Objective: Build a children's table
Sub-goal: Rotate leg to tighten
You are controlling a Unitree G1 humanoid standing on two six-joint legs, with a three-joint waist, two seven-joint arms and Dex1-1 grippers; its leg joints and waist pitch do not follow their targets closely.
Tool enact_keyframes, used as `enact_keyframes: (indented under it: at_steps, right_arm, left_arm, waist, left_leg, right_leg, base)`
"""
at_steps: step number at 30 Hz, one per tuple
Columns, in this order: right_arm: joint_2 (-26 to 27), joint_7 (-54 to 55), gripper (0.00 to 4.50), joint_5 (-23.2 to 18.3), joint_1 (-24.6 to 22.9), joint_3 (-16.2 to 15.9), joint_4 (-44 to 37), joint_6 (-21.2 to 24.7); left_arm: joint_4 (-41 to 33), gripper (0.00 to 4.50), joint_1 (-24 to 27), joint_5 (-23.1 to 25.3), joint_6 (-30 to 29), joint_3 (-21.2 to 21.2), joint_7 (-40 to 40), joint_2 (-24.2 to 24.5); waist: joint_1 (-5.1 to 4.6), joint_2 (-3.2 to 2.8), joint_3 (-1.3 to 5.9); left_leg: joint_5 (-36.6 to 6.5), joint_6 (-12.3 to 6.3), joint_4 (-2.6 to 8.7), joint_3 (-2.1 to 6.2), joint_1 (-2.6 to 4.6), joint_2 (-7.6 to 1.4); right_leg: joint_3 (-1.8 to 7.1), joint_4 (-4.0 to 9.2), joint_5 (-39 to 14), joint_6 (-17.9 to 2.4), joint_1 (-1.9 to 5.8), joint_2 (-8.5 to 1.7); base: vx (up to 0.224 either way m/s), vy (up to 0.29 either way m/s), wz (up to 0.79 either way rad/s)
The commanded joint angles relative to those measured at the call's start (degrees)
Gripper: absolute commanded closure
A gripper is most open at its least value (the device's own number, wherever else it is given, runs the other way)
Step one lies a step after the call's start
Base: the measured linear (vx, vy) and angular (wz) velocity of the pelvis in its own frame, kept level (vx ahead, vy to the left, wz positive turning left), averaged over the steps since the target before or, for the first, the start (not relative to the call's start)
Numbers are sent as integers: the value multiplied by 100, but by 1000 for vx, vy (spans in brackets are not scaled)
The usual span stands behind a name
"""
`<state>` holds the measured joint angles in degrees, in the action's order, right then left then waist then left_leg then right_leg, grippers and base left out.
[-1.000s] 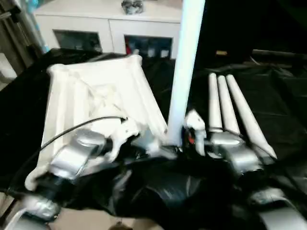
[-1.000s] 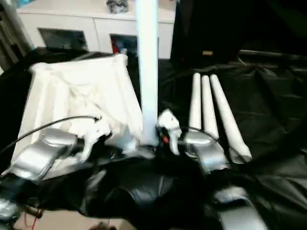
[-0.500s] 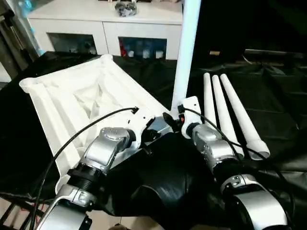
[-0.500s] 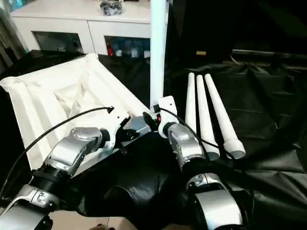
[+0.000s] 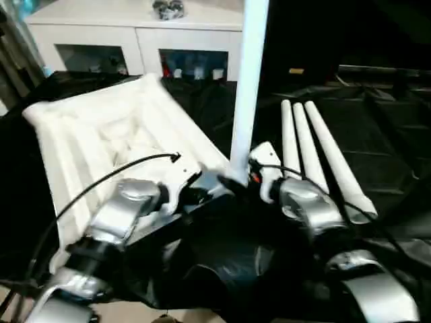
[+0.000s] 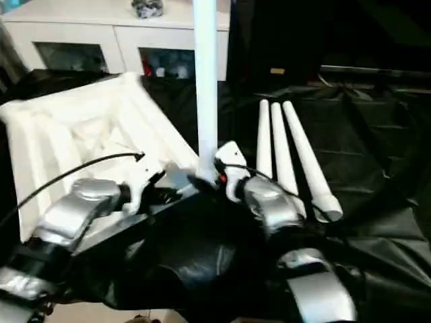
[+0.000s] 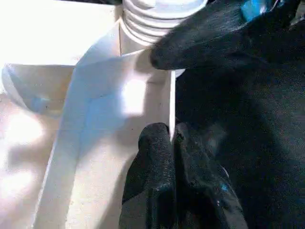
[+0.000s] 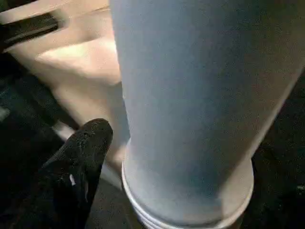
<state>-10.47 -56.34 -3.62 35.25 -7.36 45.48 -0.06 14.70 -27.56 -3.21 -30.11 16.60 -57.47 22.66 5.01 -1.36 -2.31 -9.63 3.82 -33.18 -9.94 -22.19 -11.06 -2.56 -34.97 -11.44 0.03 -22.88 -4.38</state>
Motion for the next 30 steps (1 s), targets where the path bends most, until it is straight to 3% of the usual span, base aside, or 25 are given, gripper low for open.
enact_keyframes:
  at_steps: [1, 5, 8, 15, 18, 21, 23, 26, 30]
  right_arm:
    - [59, -707, 54, -124, -94, -369, -266, 153]
    - [-161, -1264, 54, -218, -216, -470, -583, 465]
    - [-279, -1529, 78, -232, -278, -542, -740, 605]
    - [-275, -1562, 133, -202, -368, -618, -912, 766]
    - [-49, -1003, 156, -119, -345, -469, -694, 722]
    - [319, 216, 168, 19, -163, -154, -145, 494]
    - [450, 700, 170, 60, -78, -46, 80, 484]
    - [722, 1650, 174, 93, 92, 137, 511, 542]
    - [1161, 2783, 174, 112, 279, 366, 968, 712]
  left_arm:
    - [-165, 450, -18, -183, 74, 190, -271, -31]
    - [-241, 450, 33, -220, 132, 216, -592, 137]
    - [-341, 450, 83, -273, 102, 247, -795, 262]
    - [-372, 450, 110, -266, 91, 238, -780, 293]
    - [-287, 450, 58, -217, 59, 152, -477, 111]
    - [-58, 450, -78, -118, -10, -19, 156, -217]
    - [59, 450, -149, -83, -30, -99, 417, -360]
    - [385, 450, -360, -23, -70, -301, 1026, -708]
    - [723, 450, -613, 42, -122, -530, 1827, -1145]
  waist:
    - [19, -15, 336]
    - [66, -13, 330]
    - [79, -27, 325]
    - [93, -11, 339]
    - [88, -5, 334]
    - [57, 8, 309]
    - [8, 13, 297]
    - [-29, 15, 289]
    - [-28, -10, 306]
  left_leg:
    - [-1102, -405, 358, 14, 120, -203]
    - [-1225, -291, 375, 19, 133, -210]
    - [-1307, -232, 389, 27, 132, -210]
    - [-1161, -214, 377, 30, 130, -202]
    - [-1139, -199, 379, 25, 128, -197]
    - [-1332, -102, 393, 17, 136, -191]
    - [-1519, 65, 422, 43, 150, -175]
    - [-1671, 118, 432, 52, 166, -169]
    - [-1562, 98, 424, 46, 153, -168]
  right_leg:
    - [171, 332, -279, -1533, 270, -306]
    - [183, 352, -537, -1498, 253, -327]
    - [184, 361, -674, -1461, 254, -329]
    - [181, 339, -510, -1483, 258, -325]
    - [190, 343, -513, -1485, 247, -332]
    - [205, 385, -906, -1414, 220, -347]
    - [203, 423, -1411, -1293, 224, -359]
    - [203, 476, -1733, -1156, 205, -359]
    - [211, 467, -1476, -1131, 190, -344]
  base:
    - [0, 0, 0]
    - [0, 0, 0]
    - [0, 0, 0]
    - [0, 0, 0]
    - [0, 0, 0]
    - [0, 0, 0]
    - [0, 0, 0]
    - [0, 0, 0]
    - [0, 0, 0]
